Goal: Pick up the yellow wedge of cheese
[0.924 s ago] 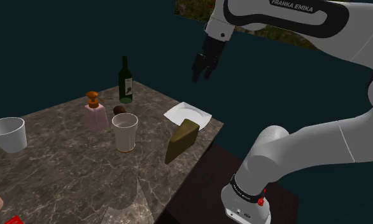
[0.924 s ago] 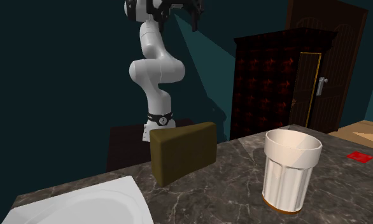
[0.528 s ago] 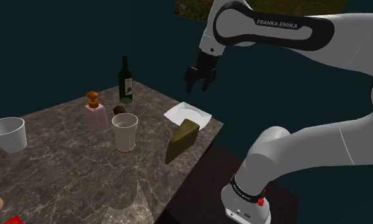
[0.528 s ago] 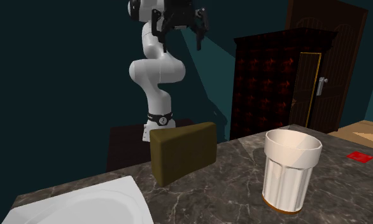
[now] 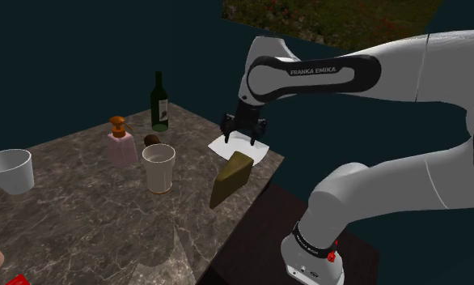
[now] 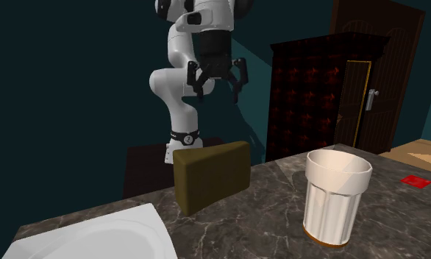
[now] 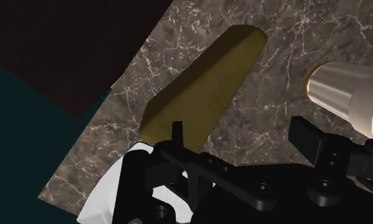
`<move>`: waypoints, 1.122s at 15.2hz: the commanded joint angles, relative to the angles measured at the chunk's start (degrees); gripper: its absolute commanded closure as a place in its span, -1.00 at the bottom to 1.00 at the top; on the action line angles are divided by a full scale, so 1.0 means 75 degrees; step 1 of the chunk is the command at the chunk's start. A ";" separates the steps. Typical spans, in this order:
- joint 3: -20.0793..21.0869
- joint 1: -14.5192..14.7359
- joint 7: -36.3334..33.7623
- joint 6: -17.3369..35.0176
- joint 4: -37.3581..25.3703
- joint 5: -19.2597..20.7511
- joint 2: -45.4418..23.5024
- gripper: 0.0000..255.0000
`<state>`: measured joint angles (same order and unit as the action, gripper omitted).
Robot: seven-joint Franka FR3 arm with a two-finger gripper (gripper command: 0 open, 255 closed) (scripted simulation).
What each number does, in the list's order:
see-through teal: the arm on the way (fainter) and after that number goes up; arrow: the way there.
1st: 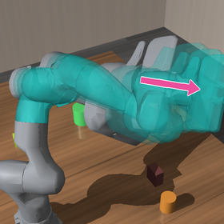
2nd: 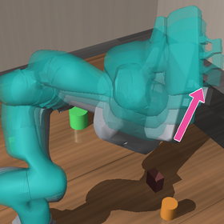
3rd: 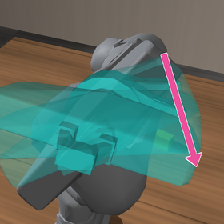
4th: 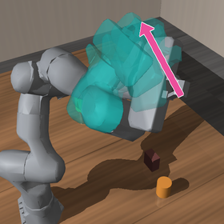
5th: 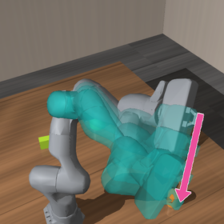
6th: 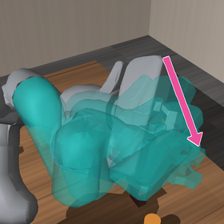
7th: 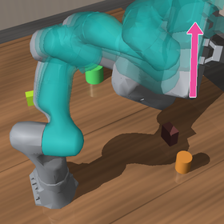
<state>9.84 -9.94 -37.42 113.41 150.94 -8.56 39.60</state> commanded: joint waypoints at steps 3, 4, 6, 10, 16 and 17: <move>0.0670 -0.0409 -0.1907 0.1019 0.0622 -0.0381 -0.0543 -1.00; 0.0843 -0.0506 -0.2373 0.1277 0.0737 -0.0478 -0.0726 -1.00; 0.1193 -0.0706 -0.3310 0.1813 0.0933 -0.0663 -0.1145 -1.00; 0.1433 -0.0825 -0.3827 0.2392 0.1124 -0.0774 -0.1577 -1.00; 0.1569 -0.0859 -0.3843 0.3191 0.1370 -0.0798 -0.2134 -1.00; 0.1569 -0.0859 -0.3843 0.3191 0.1371 -0.0799 -0.2133 -1.00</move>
<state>21.53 -16.37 -66.21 136.94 161.12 -14.54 23.87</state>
